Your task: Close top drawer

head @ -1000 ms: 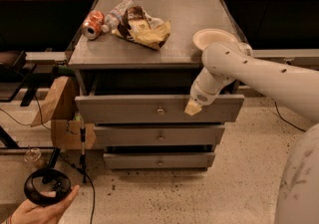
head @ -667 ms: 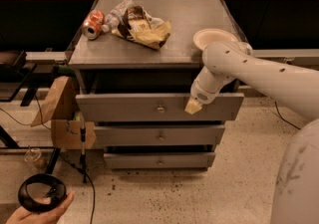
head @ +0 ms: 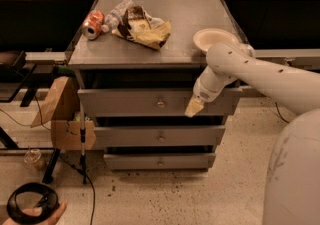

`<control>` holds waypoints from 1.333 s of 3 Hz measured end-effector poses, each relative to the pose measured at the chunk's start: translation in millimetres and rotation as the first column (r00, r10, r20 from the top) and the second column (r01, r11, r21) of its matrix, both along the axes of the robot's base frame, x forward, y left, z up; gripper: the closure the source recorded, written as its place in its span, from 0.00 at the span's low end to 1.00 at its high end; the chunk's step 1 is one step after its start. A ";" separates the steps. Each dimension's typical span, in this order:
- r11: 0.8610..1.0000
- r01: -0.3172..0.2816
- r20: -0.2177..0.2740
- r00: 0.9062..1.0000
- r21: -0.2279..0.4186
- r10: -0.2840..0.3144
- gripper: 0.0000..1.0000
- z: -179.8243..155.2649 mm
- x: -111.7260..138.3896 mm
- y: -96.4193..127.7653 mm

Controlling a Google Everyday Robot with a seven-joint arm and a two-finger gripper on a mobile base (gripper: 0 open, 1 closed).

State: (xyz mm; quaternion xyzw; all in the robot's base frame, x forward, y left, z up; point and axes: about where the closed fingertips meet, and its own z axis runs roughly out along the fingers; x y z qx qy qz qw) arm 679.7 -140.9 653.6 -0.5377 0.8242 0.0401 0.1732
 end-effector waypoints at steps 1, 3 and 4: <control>1.000 0.000 0.000 1.000 0.001 0.000 0.00 0.0 -1.5 -0.1; 1.000 -0.003 -0.005 1.000 0.006 0.003 0.00 -1.8 -16.8 -0.6; 0.997 -0.028 -0.052 0.998 0.074 0.032 0.00 -6.4 -44.9 -7.5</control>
Offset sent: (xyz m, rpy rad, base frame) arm -0.0076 -0.0198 0.0056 0.0784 -0.0350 -0.0313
